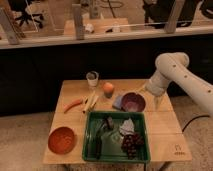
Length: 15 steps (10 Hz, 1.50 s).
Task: Place sponge in purple bowl
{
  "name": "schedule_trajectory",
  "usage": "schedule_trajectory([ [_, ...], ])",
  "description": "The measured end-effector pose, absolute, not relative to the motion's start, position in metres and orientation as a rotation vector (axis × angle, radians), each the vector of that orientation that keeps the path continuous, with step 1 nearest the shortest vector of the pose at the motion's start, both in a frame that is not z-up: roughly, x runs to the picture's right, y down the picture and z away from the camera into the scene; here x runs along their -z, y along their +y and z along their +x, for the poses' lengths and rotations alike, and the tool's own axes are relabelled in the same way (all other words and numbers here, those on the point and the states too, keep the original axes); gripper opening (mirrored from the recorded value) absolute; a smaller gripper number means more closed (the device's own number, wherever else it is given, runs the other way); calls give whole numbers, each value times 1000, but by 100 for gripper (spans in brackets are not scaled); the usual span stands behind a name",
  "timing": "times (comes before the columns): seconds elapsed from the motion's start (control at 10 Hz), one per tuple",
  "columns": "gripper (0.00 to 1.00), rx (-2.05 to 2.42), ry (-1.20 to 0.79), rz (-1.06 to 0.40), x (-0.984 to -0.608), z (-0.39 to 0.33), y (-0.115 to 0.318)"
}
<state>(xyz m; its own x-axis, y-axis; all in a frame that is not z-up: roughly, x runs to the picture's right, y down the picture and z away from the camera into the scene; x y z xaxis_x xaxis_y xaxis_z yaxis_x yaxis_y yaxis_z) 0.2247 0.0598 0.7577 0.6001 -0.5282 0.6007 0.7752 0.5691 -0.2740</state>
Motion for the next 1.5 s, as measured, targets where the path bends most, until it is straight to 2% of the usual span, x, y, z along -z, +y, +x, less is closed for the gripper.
schedule_trajectory([
  [0.3,80,940,-622,-561,-763,213,58],
  [0.6,80,971,-635,-560,-764,212,58],
  [1.1,80,1242,-324,-315,-778,195,26],
  [1.5,80,1308,-263,-254,-777,186,19],
])
